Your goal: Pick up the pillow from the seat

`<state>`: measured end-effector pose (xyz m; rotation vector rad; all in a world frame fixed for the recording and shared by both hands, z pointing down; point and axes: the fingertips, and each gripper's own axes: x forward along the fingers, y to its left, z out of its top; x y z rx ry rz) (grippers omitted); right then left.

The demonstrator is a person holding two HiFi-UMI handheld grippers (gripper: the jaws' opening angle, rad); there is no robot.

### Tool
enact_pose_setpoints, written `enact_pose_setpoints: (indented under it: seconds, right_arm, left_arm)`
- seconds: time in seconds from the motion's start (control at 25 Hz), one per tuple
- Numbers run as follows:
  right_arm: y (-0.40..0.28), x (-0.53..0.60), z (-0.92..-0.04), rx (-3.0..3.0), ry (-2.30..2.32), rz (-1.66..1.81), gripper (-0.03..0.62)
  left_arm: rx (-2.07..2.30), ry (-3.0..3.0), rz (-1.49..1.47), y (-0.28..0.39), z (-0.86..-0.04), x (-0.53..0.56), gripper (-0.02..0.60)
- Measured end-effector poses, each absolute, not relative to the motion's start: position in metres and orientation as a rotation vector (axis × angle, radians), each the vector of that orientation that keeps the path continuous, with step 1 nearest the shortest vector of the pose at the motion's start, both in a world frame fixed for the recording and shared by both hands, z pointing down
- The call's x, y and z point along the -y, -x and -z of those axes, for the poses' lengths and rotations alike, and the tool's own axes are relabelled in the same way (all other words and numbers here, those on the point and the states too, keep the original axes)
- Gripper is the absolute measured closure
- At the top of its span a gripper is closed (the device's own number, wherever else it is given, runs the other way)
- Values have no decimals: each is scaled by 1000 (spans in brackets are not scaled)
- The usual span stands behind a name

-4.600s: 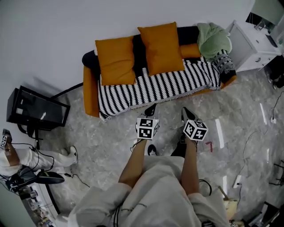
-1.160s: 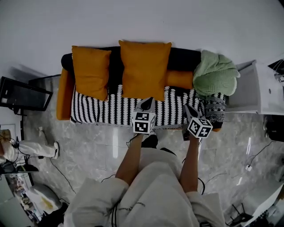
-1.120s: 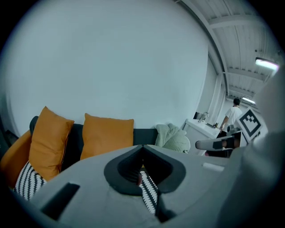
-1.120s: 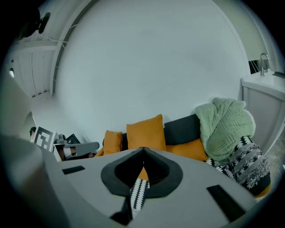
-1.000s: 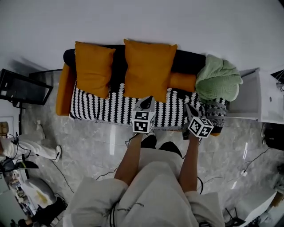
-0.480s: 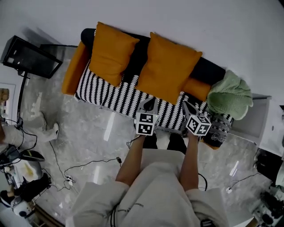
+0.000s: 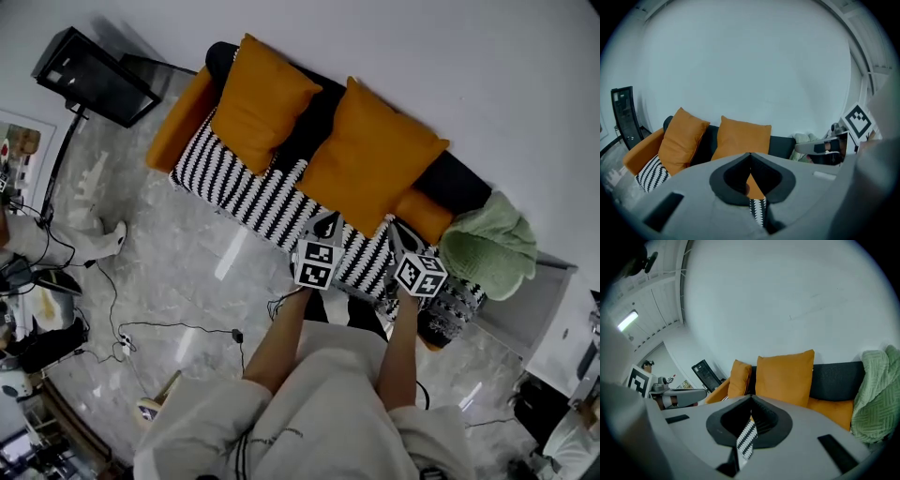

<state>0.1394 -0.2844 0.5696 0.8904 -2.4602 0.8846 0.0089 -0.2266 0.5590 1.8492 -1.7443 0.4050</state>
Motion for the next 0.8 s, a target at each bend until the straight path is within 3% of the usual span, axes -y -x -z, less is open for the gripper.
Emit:
enact_pose_setpoints:
  seconds: [0.36, 0.8]
  right_arm:
    - [-196, 323, -609, 2453, -815, -963, 586]
    - [-221, 383, -696, 2452, -743, -1085, 585]
  left_arm:
    - [1696, -1833, -476, -87, -595, 275, 572]
    - [1667, -1775, -554, -133, -655, 337, 574]
